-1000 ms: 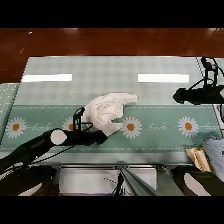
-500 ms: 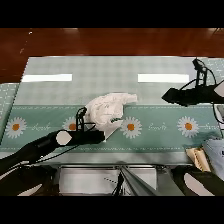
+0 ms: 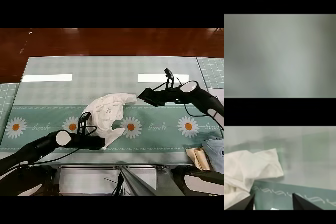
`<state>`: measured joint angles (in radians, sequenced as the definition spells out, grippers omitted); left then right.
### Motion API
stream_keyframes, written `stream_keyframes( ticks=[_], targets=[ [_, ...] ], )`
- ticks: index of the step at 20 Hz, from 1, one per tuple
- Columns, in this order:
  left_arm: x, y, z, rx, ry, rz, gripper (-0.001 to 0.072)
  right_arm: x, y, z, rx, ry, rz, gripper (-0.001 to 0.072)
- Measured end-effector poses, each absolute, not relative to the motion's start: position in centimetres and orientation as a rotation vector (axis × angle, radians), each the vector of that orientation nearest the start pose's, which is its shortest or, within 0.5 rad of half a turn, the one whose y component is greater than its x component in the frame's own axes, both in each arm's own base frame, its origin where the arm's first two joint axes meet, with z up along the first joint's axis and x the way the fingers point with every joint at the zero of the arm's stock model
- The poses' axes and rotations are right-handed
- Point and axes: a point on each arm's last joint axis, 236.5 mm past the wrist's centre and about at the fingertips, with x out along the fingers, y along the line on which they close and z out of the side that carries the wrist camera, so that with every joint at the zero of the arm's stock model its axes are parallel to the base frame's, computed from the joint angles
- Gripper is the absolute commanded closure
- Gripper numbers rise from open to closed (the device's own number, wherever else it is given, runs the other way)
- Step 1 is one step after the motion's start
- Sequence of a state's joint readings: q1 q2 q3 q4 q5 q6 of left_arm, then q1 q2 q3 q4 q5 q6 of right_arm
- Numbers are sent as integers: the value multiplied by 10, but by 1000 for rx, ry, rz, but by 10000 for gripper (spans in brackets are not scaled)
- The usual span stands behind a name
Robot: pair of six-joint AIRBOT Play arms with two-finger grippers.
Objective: Fold the shirts.
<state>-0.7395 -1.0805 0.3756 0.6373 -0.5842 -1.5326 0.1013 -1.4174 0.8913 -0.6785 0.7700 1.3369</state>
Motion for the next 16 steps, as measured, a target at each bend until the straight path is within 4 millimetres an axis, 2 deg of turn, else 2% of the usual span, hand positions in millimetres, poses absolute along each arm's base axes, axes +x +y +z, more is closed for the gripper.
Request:
stream_keyframes(
  ticks=[6, 10, 11, 13, 14, 15, 16],
  targets=[
    [143, -276, -105, -470, 1489, -562, 680, 418, 200, -70, 816, 1123, 309, 154],
    [146, -280, -100, -476, 1480, -572, 680, 425, 215, -79, 889, 1109, 275, 166],
    [147, -281, -98, -478, 1477, -575, 680, 426, 220, -82, 911, 1107, 263, 218],
    [150, -283, -95, -481, 1467, -582, 680, 427, 227, -86, 949, 1104, 244, 470],
    [152, -285, -93, -483, 1462, -585, 680, 427, 232, -88, 966, 1107, 241, 626],
    [153, -286, -91, -484, 1457, -589, 680, 428, 234, -88, 977, 1104, 239, 677],
    [154, -287, -90, -485, 1454, -592, 680, 428, 236, -87, 977, 1104, 247, 677]
  ],
)
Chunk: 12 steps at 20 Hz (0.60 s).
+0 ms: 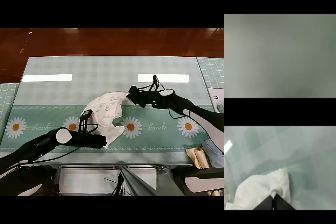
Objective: Fold the shirts.
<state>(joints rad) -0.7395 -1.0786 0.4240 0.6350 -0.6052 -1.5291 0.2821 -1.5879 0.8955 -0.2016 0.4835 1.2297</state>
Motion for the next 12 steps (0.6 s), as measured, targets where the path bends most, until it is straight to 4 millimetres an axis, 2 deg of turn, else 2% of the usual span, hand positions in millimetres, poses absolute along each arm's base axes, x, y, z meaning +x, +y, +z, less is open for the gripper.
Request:
stream_keyframes(
  ticks=[4, 6, 7, 9, 10, 12],
  targets=[
    [160, -293, -80, -483, 1424, -619, 680, 434, 240, -67, 958, 1086, 345, 678],
    [167, -299, -64, -493, 1380, -651, 681, 440, 233, -45, 931, 1047, 398, 678],
    [174, -303, -48, -507, 1339, -675, 680, 443, 225, -29, 908, 1016, 420, 678],
    [191, -311, -3, -539, 1222, -738, 681, 450, 202, 8, 844, 926, 442, 678],
    [204, -313, 31, -558, 1126, -778, 681, 452, 189, 29, 809, 876, 450, 678],
    [231, -306, 118, -591, 885, -848, 680, 451, 160, 80, 736, 755, 456, 678]
  ],
)
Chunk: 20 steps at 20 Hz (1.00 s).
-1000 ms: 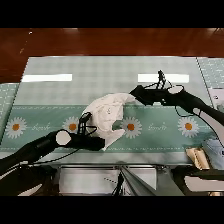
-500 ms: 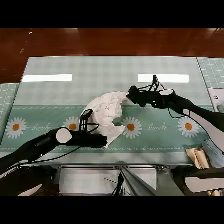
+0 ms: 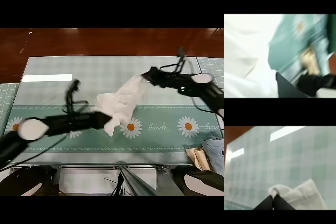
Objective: Fold the shirts.
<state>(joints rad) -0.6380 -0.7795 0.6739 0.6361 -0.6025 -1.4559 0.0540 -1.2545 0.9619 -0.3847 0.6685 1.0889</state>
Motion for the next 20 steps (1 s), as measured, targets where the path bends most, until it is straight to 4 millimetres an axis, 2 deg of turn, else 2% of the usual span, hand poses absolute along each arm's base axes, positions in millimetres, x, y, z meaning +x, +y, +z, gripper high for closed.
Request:
stream_keyframes(
  ticks=[2, 3, 5, 7, 8, 10, 11, 13, 16, 20],
  targets=[
    [255, -273, 224, -609, 563, -865, 681, 443, 127, 138, 670, 605, 437, 678],
    [260, -248, 277, -604, 395, -847, 681, 436, 110, 168, 636, 527, 421, 678],
    [256, -190, 366, -583, 100, -765, 681, 415, 78, 225, 582, 377, 379, 678],
    [238, -144, 421, -533, -91, -668, 681, 389, 50, 276, 532, 243, 323, 678],
    [229, -129, 437, -505, -147, -626, 681, 375, 39, 299, 507, 183, 293, 678],
    [216, -111, 449, -446, -192, -558, 681, 347, 20, 341, 451, 79, 229, 678],
    [212, -108, 447, -420, -178, -537, 681, 333, 14, 357, 419, 46, 201, 678],
    [210, -108, 433, -390, -113, -517, 681, 313, 7, 374, 359, 26, 155, 678],
    [204, -120, 405, -351, 16, -542, 681, 295, 9, 370, 299, 96, 130, 678],
    [197, -135, 358, -329, 209, -592, 681, 284, 16, 330, 262, 288, 139, 678]
  ],
)
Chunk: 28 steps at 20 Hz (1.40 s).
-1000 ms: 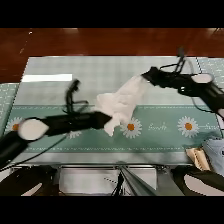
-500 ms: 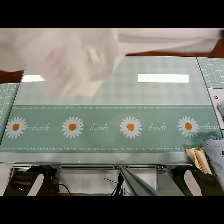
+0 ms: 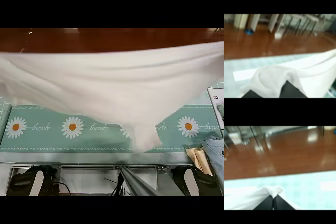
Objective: Fold the shirts.
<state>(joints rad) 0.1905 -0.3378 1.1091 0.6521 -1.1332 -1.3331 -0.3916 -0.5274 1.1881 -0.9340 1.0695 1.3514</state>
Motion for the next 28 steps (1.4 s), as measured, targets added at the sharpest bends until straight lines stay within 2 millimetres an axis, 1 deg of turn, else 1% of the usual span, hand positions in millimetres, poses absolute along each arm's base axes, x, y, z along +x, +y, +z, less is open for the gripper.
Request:
stream_keyframes(
  ticks=[3, 6, 9, 12, 14, 17, 19, 22, 23, 25, 27, 28],
  targets=[
    [198, -141, 318, -352, 348, -614, 681, 284, 10, 307, 250, 387, 113, 678],
    [203, -142, 277, -395, 467, -618, 680, 292, 3, 289, 261, 458, 100, 678],
    [212, -141, 240, -458, 553, -608, 681, 309, -4, 268, 296, 527, 101, 678],
    [231, -135, 218, -549, 554, -569, 680, 334, -2, 243, 354, 604, 143, 678],
    [249, -127, 205, -609, 541, -525, 681, 352, 6, 221, 370, 668, 188, 678],
    [278, -115, 184, -650, 546, -468, 681, 381, 32, 184, 361, 761, 264, 678],
    [300, -110, 170, -635, 542, -442, 680, 405, 50, 164, 347, 773, 293, 678],
    [333, -103, 145, -558, 533, -403, 681, 443, 71, 145, 336, 734, 301, 678],
    [344, -102, 134, -531, 538, -390, 681, 456, 76, 139, 335, 716, 295, 678],
    [363, -103, 107, -496, 572, -366, 680, 474, 81, 123, 338, 704, 280, 678],
    [376, -107, 73, -477, 639, -350, 680, 485, 82, 102, 344, 725, 262, 678],
    [379, -111, 54, -471, 682, -347, 680, 489, 82, 90, 342, 746, 255, 678]
  ],
)
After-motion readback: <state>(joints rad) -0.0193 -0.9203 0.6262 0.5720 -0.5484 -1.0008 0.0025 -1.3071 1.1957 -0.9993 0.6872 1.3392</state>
